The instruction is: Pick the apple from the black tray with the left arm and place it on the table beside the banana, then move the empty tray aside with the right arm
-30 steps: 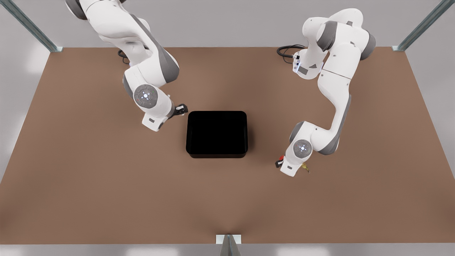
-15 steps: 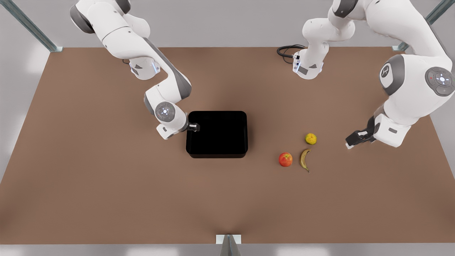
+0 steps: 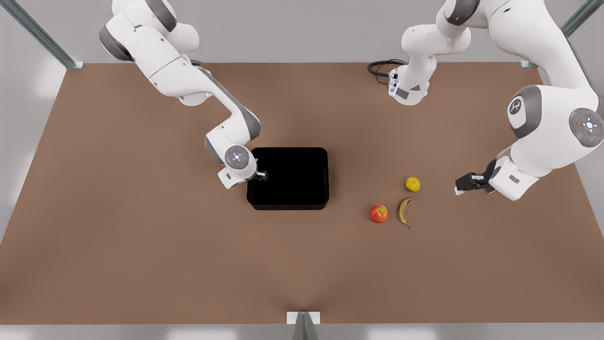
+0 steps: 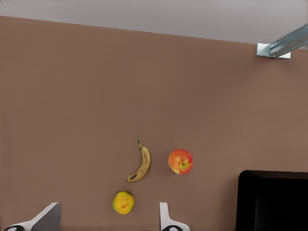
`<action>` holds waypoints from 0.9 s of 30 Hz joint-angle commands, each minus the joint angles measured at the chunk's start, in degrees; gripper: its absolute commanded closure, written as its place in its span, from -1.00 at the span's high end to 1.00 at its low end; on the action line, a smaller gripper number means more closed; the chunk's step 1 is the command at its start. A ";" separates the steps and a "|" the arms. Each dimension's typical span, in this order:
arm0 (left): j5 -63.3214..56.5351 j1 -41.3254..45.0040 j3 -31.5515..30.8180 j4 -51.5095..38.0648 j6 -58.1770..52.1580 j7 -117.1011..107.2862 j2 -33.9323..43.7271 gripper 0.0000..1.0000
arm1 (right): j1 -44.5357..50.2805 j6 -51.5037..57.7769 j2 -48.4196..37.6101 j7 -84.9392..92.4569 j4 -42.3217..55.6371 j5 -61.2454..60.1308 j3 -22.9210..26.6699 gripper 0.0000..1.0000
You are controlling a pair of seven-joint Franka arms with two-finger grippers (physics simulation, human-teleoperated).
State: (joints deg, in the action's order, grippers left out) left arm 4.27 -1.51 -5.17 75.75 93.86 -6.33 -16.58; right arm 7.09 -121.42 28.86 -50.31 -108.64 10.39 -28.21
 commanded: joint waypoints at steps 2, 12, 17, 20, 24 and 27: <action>-0.14 0.02 -0.02 0.02 -0.34 10.38 0.05 1.00 | 0.03 -4.00 2.16 -3.31 -0.08 0.77 -0.18 1.00; -0.23 -0.07 -0.02 0.10 -0.17 10.38 -0.12 1.00 | -0.94 -4.44 3.22 0.74 0.09 2.79 -1.06 0.37; -0.23 -0.07 -0.02 0.10 -0.17 10.38 -0.12 1.00 | -1.11 -4.35 3.22 0.74 0.18 2.61 -1.15 0.12; -0.23 -0.07 -0.02 0.10 -0.17 10.46 -0.21 1.00 | -1.20 -4.09 3.13 0.65 0.18 2.53 -1.32 -0.13; -0.23 -0.07 -0.02 0.10 0.10 10.46 -0.21 1.00 | -1.20 -4.09 3.13 0.56 0.18 2.53 -1.50 -0.34; -0.23 -0.07 -0.02 0.10 0.19 10.46 -0.30 1.00 | -1.20 -3.83 2.87 0.56 0.36 2.53 -1.50 -0.36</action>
State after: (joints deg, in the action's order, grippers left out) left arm 4.08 -1.58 -5.17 75.88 93.93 1.79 -16.94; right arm 5.89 -125.44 31.87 -50.05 -108.30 12.93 -29.68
